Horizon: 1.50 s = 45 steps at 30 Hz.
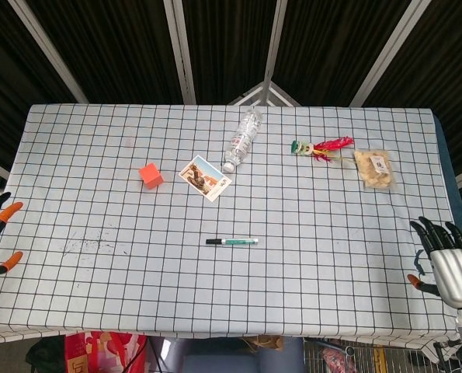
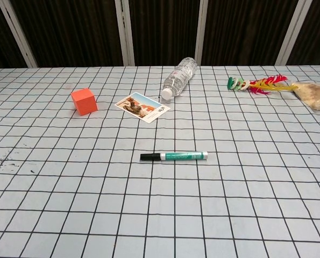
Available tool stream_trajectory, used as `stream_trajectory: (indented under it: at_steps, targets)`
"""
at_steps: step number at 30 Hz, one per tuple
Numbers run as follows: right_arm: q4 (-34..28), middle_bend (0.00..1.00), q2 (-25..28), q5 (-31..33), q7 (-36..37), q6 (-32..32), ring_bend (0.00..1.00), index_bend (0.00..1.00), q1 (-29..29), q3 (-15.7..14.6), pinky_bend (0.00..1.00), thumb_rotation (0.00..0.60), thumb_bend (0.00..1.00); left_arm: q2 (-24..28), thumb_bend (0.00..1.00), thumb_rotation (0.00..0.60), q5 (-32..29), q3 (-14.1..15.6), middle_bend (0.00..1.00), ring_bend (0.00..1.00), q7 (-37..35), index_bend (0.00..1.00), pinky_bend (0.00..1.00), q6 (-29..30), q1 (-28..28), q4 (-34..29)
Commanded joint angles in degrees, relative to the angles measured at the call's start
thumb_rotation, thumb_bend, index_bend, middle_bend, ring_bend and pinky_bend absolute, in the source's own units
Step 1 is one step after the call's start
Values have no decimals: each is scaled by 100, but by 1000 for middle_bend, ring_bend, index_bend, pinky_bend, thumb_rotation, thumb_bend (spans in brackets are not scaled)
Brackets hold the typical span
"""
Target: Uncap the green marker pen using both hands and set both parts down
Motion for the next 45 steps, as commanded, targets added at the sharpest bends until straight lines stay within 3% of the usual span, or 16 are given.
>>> stream_trajectory:
  at_steps: [1, 10, 16, 30, 45]
  targets:
    - [-17, 104, -15, 6, -33, -12, 173, 145, 8, 1, 98, 600, 162, 9, 330, 600, -10, -9, 21, 0, -27, 139, 5, -10, -6, -21]
    - [-330, 105, -168, 119, -330, -164, 173, 196, 183, 121, 98, 600, 163, -5, 331, 600, 28, -15, 21, 0, -46, 139, 5, -1, -20, 8]
    - [-776, 104, -550, 432, -855, -634, 173, 247, 541, 267, 98, 600, 161, 38, 330, 600, 69, -18, 21, 0, 74, 139, 5, 15, -30, -114]
    - [-1209, 105, -2433, 1762, -3264, -1409, 173, 307, 1650, 629, 98, 600, 161, -36, 331, 600, 77, 17, 21, 0, 150, 139, 5, 11, -8, 86]
    - [-446, 105, -4427, 3359, -4959, -1411, 173, 320, 2826, 1050, 98, 600, 228, -123, 330, 600, 43, 27, 21, 0, 249, 139, 5, -96, -53, 270]
